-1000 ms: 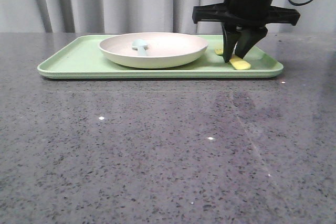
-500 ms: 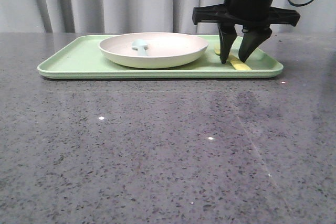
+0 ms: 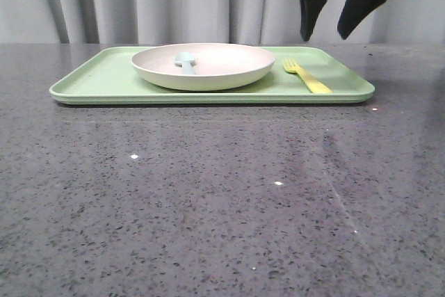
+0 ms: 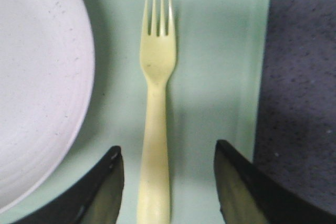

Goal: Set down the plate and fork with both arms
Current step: 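Raise the right gripper away from the tray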

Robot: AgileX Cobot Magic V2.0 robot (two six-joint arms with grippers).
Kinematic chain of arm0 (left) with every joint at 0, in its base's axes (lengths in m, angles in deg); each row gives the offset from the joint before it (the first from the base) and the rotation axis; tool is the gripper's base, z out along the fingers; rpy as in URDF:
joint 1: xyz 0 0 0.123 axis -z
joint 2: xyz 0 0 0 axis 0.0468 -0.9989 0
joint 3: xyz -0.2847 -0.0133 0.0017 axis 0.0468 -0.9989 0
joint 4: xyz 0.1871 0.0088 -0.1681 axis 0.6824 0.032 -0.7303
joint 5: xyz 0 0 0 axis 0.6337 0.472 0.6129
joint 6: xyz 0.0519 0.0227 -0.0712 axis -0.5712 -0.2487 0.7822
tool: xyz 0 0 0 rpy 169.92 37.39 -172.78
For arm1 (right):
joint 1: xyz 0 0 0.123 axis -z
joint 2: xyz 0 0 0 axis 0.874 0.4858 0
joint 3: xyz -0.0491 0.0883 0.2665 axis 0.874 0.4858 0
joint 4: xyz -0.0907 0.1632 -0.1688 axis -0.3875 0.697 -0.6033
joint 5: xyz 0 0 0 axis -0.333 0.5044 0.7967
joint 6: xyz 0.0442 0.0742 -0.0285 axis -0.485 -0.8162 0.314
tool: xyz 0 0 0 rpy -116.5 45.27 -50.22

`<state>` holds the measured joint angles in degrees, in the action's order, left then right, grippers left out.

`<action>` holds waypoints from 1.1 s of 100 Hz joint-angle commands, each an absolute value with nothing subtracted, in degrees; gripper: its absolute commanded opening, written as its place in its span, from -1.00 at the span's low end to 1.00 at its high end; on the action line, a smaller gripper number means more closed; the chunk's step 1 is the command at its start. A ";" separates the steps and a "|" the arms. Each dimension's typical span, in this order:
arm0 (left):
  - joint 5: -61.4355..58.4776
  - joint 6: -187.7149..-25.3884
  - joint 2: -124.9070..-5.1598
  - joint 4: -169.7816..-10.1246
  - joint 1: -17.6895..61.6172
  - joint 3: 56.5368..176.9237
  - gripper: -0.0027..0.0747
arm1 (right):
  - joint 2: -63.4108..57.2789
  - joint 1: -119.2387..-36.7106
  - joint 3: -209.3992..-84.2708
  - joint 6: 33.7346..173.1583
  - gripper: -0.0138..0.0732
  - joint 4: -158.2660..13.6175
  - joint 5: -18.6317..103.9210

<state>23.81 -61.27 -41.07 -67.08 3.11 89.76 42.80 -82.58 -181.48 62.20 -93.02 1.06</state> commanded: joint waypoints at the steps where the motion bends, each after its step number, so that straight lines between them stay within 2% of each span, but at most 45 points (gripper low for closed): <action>1: 19.95 -60.83 -41.04 -67.25 2.97 91.35 0.26 | 36.30 -82.24 -182.75 62.32 0.25 -96.41 1.86; 25: 19.95 -60.83 -41.04 -67.25 2.97 91.35 0.26 | 25.86 -82.24 -177.53 62.31 0.25 -102.57 1.95; 53: 19.95 -60.83 -41.04 -67.25 2.97 91.35 0.26 | 10.92 -81.51 -160.65 62.27 0.25 -105.25 4.19; 79: 19.95 -60.83 -41.04 -67.25 2.97 91.35 0.26 | -3.50 -76.31 -145.30 62.27 0.25 -105.19 6.95; 110: 19.95 -60.83 -41.04 -67.36 2.97 91.35 0.26 | -20.77 -74.40 -131.38 62.27 0.25 -105.37 7.50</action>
<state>23.81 -61.27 -41.07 -67.08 3.11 89.76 -17.07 -74.74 -132.55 62.20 -103.46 4.05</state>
